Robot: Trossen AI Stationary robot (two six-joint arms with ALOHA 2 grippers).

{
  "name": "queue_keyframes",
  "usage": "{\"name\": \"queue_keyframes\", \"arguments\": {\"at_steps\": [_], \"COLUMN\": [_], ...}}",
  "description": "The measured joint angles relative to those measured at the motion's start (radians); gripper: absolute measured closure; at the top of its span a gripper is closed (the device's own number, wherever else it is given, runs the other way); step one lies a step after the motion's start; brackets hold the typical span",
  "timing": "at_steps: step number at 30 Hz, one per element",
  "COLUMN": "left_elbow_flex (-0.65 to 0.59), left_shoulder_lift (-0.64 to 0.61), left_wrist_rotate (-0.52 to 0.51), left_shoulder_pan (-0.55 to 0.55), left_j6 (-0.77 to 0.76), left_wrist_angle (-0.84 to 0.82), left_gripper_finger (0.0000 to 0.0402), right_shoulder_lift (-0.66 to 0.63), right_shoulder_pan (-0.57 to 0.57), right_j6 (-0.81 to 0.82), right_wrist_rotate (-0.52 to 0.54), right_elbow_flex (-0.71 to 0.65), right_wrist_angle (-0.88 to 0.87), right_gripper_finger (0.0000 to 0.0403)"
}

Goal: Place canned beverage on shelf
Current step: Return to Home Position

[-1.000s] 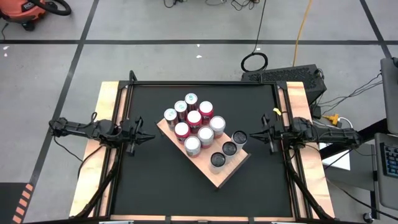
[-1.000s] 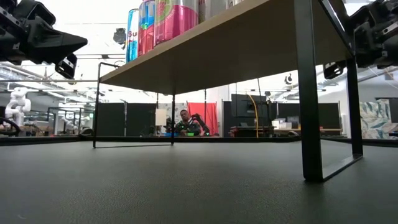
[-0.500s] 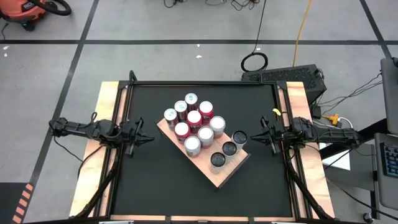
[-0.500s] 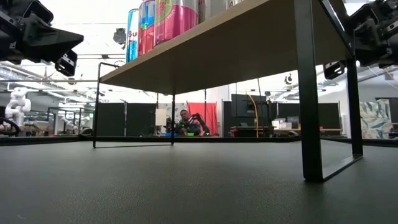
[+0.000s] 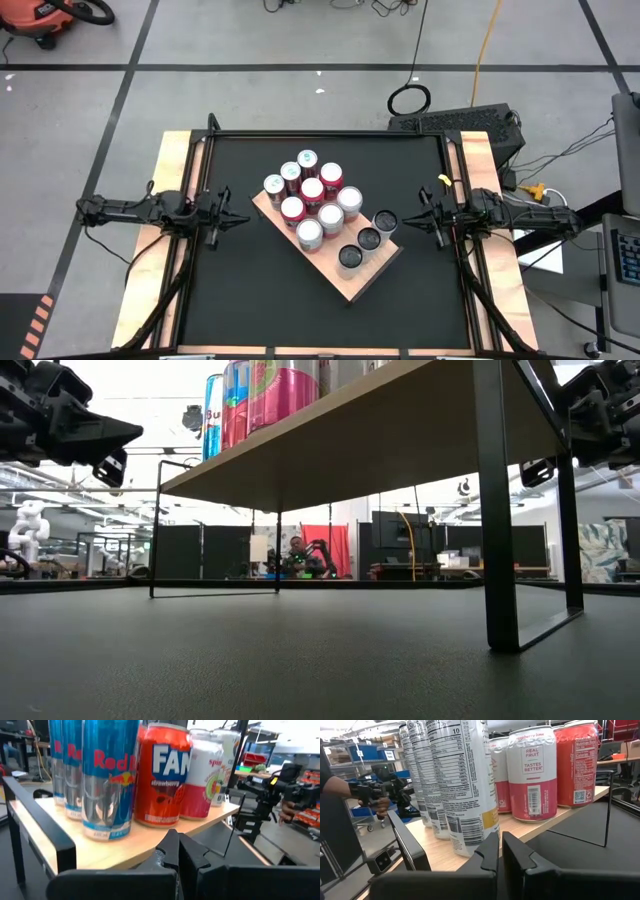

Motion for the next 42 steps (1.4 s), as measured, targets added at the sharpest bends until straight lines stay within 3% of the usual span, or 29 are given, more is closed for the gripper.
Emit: {"name": "queue_keyframes", "arguments": {"at_steps": [15, 42], "left_elbow_flex": [-0.001, -0.001], "left_shoulder_lift": [0.0, 0.0], "left_wrist_rotate": [0.004, -0.005], "left_shoulder_pan": [0.0, 0.0], "left_j6": [0.003, 0.03], "left_wrist_angle": [-0.016, -0.016], "left_gripper_finger": [0.0401, 0.0402], "right_shoulder_lift": [0.0, 0.0], "right_shoulder_pan": [0.0, 0.0], "right_j6": [-0.026, -0.026], "right_wrist_rotate": [0.063, 0.054], "right_elbow_flex": [0.0, 0.0], "right_wrist_angle": [-0.009, -0.009], "right_gripper_finger": [0.0403, 0.0403]}}
